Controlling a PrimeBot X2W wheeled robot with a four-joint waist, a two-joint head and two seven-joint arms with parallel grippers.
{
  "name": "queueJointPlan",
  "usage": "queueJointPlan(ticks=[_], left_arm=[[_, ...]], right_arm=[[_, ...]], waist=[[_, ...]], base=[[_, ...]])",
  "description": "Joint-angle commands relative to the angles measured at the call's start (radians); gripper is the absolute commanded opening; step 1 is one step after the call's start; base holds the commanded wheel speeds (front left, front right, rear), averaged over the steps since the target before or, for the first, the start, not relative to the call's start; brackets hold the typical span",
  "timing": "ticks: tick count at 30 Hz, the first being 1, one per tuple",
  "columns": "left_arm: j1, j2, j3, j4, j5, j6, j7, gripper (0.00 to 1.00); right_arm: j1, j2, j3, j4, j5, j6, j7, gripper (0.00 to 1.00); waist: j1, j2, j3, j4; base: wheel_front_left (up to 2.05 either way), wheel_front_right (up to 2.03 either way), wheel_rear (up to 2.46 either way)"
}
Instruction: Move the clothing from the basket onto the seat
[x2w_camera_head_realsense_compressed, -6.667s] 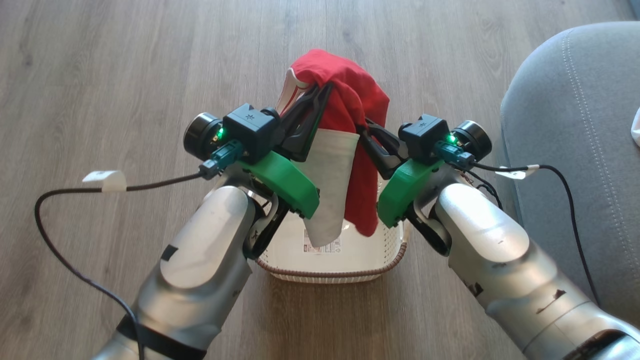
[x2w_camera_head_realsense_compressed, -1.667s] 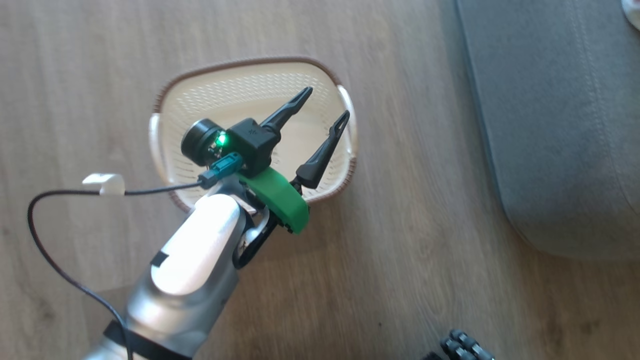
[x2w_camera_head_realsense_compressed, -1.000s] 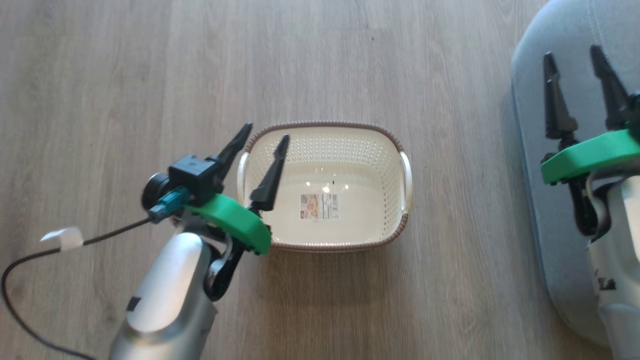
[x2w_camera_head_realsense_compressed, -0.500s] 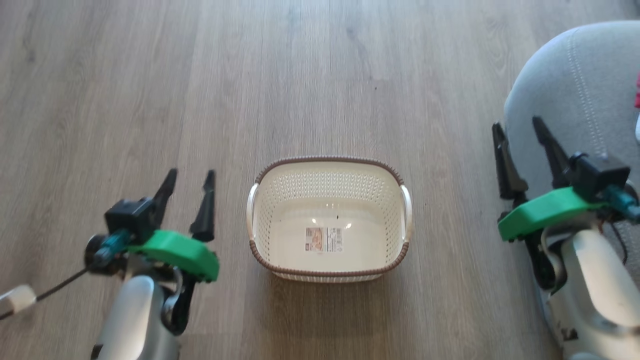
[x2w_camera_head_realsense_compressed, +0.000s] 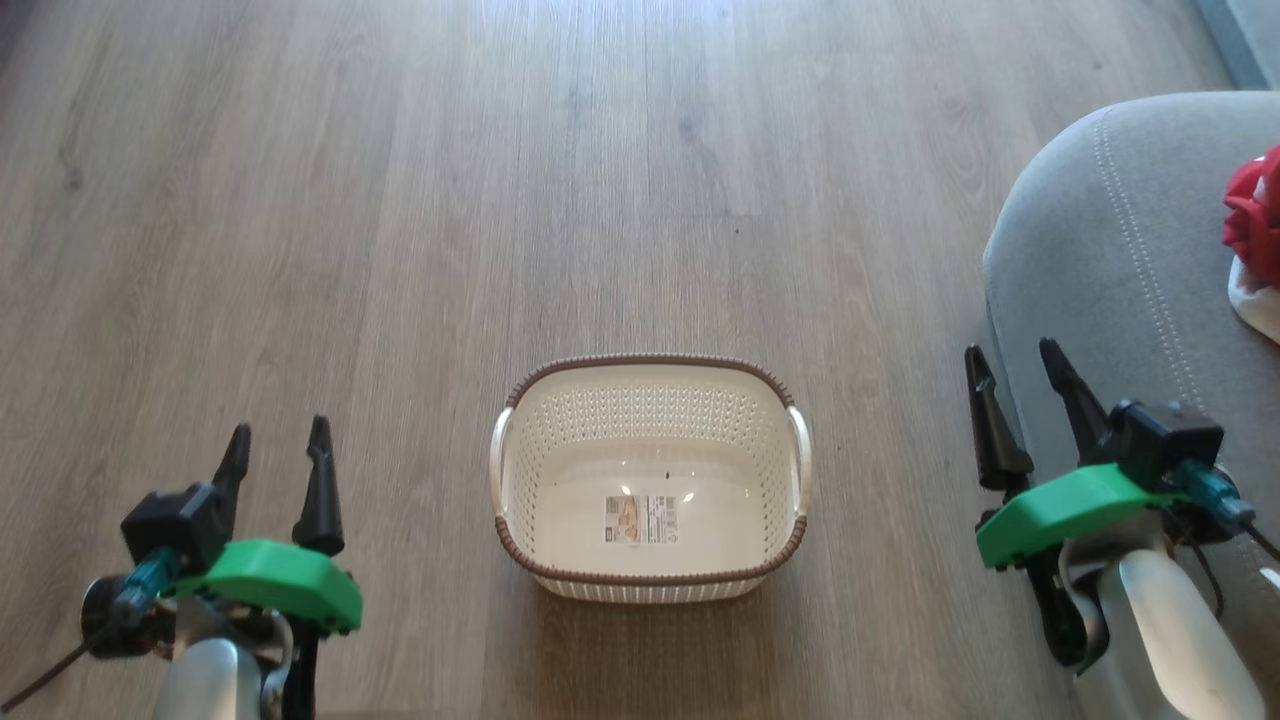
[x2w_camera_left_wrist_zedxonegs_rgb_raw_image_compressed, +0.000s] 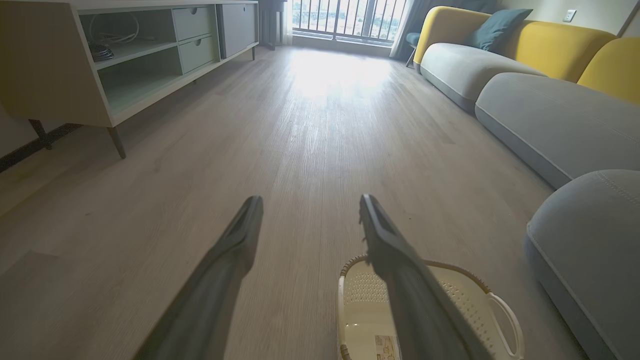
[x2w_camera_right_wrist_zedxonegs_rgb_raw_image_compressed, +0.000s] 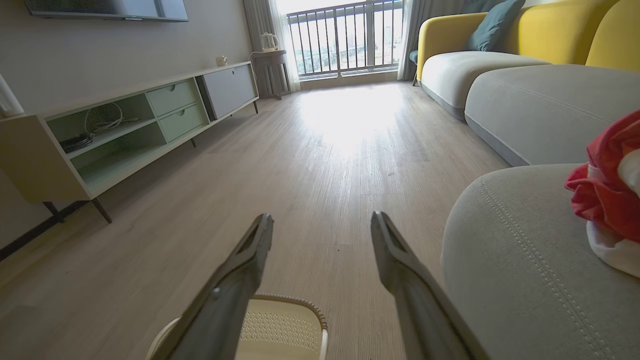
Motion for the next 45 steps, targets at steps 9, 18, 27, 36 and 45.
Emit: queueJointPlan(ticks=[9, 18, 27, 36, 45], left_arm=[[0.034, 0.010, 0.037, -0.070, -0.008, 0.016, -0.010, 1.00], [0.046, 0.010, 0.028, -0.086, -0.006, 0.024, -0.010, 1.00], [0.047, 0.010, 0.028, -0.095, 0.001, 0.028, -0.010, 1.00], [0.098, -0.006, 0.004, -0.004, -0.019, 0.017, 0.010, 0.00], [0.091, -0.005, 0.008, -0.009, -0.121, 0.013, 0.038, 0.00]], right_arm=[[0.022, 0.014, 0.000, -0.045, -0.012, 0.000, -0.006, 1.00], [0.032, 0.027, 0.000, -0.038, -0.017, 0.000, -0.006, 1.00], [0.026, 0.029, -0.003, -0.033, -0.019, 0.000, -0.006, 1.00], [0.077, 0.028, -0.023, 0.056, -0.001, 0.000, 0.005, 0.00], [0.079, 0.031, -0.033, 0.041, 0.096, 0.000, 0.032, 0.00]], waist=[[0.0001, 0.0000, -0.026, -0.010], [0.0001, 0.0000, -0.023, -0.012], [0.0001, 0.0000, -0.014, -0.011], [0.0001, 0.0000, -0.009, -0.011], [0.0001, 0.0000, -0.012, -0.013]], base=[[0.00, 0.00, 0.00], [0.00, 0.00, 0.00], [0.00, 0.00, 0.00], [0.00, 0.00, 0.00], [0.00, 0.00, 0.00]])
